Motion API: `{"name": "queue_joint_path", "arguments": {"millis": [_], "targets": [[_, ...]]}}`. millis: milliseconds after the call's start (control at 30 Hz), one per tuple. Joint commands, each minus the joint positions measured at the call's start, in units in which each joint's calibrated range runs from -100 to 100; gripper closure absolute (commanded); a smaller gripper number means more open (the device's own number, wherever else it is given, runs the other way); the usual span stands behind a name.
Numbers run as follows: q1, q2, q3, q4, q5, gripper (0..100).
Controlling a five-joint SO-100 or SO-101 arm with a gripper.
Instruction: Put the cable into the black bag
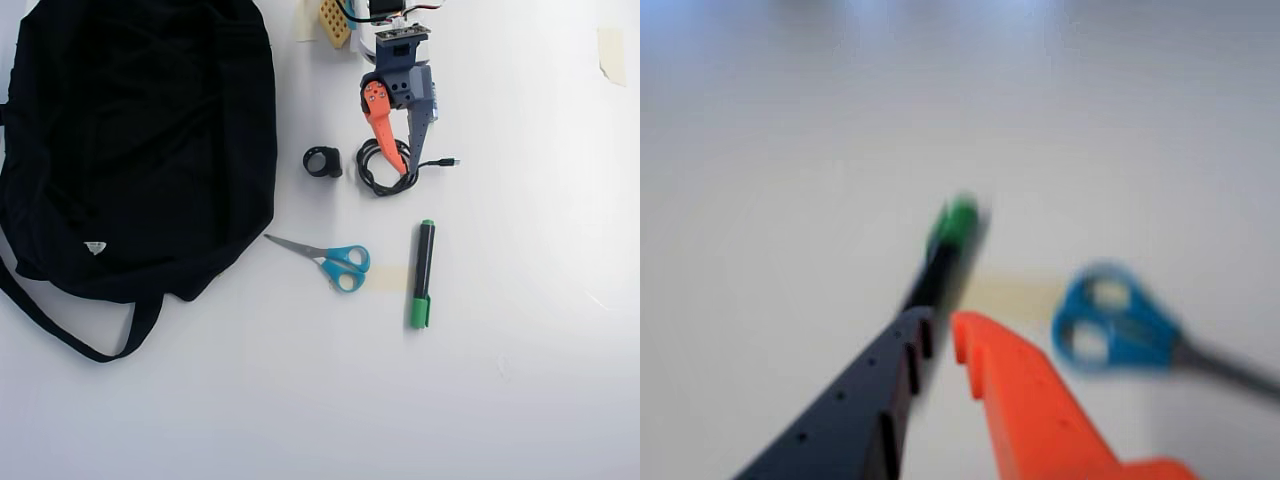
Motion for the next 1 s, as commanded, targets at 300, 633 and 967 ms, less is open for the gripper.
{"name": "queue_joint_path", "arguments": {"millis": [300, 633, 967], "targets": [[2.8, 19.8, -28.0, -4.7, 0.0, 98], [3.3, 27.1, -45.9, 10.6, 0.0, 98], [4.2, 33.1, -65.8, 26.4, 0.1, 98]]}}
